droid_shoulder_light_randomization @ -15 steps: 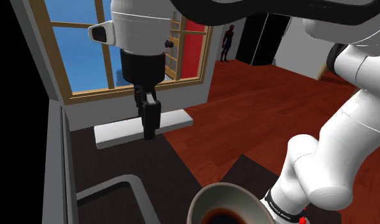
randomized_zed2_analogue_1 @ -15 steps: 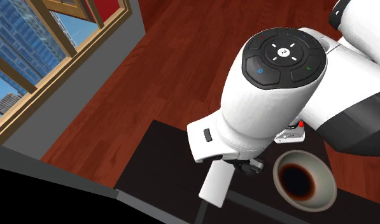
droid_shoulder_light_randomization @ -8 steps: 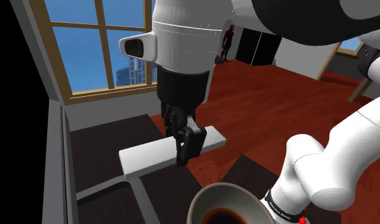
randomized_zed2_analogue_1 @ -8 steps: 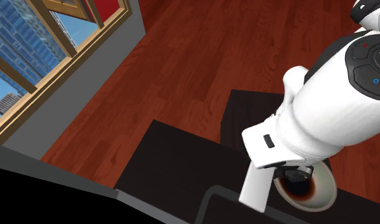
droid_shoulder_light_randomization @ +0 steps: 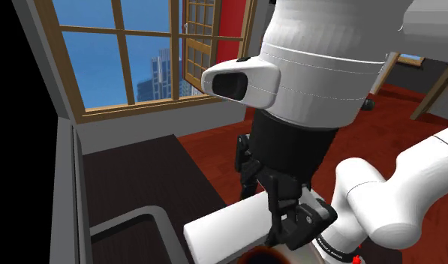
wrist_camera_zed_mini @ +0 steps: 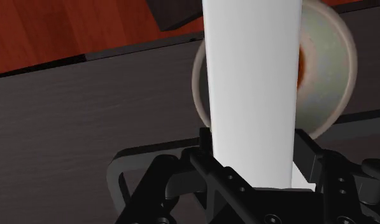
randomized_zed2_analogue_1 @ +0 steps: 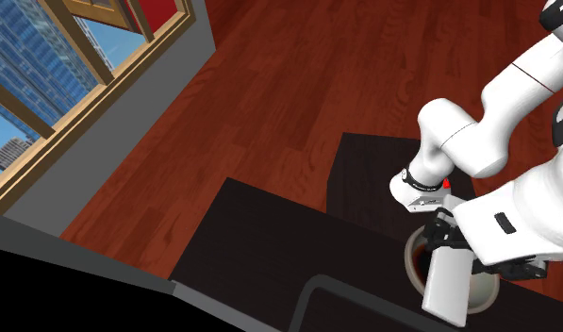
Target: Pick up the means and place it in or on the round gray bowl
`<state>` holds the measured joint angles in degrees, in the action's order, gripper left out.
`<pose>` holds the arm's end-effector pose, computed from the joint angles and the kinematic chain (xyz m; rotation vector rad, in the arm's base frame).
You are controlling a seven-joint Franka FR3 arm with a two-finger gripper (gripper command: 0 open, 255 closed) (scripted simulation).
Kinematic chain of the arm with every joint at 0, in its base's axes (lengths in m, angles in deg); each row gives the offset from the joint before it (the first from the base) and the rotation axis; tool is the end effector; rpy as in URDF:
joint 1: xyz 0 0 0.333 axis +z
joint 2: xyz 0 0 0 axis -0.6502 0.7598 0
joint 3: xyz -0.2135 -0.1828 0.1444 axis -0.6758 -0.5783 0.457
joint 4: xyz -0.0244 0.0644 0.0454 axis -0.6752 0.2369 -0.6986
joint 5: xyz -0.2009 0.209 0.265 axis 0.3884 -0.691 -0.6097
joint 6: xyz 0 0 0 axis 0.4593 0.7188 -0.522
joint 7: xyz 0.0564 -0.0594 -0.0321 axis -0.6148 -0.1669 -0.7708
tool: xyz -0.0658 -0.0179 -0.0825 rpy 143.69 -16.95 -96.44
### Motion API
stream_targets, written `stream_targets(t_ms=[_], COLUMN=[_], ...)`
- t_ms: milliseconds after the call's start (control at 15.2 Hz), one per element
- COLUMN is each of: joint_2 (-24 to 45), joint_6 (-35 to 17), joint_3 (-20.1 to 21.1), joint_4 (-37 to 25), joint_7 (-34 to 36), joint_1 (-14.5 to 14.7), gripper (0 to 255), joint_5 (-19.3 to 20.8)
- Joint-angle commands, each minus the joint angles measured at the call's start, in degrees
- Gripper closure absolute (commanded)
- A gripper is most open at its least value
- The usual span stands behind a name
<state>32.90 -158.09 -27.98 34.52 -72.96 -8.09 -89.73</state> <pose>0.1676 0.3678 0.6269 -2.6440 -1.6658 0.0185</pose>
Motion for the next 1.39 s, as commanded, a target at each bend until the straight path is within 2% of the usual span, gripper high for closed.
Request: stream_targets(t_ms=[0, 66, 924, 1320], joint_2=[-3.18, -4.69, -6.66, -6.69], joint_6=[0.59, 1.10, -8.25, -8.57], joint_3=[0.91, 1.65, 3.22, 3.29], joint_4=[2.20, 2.93, 14.18, 14.53], joint_7=[1.72, 2.96, 2.01, 1.99], joint_1=[1.26, 2.03, 2.94, 2.97], gripper=[255, 255, 255, 255], joint_5=[-1.59, -2.53, -4.22, -4.28])
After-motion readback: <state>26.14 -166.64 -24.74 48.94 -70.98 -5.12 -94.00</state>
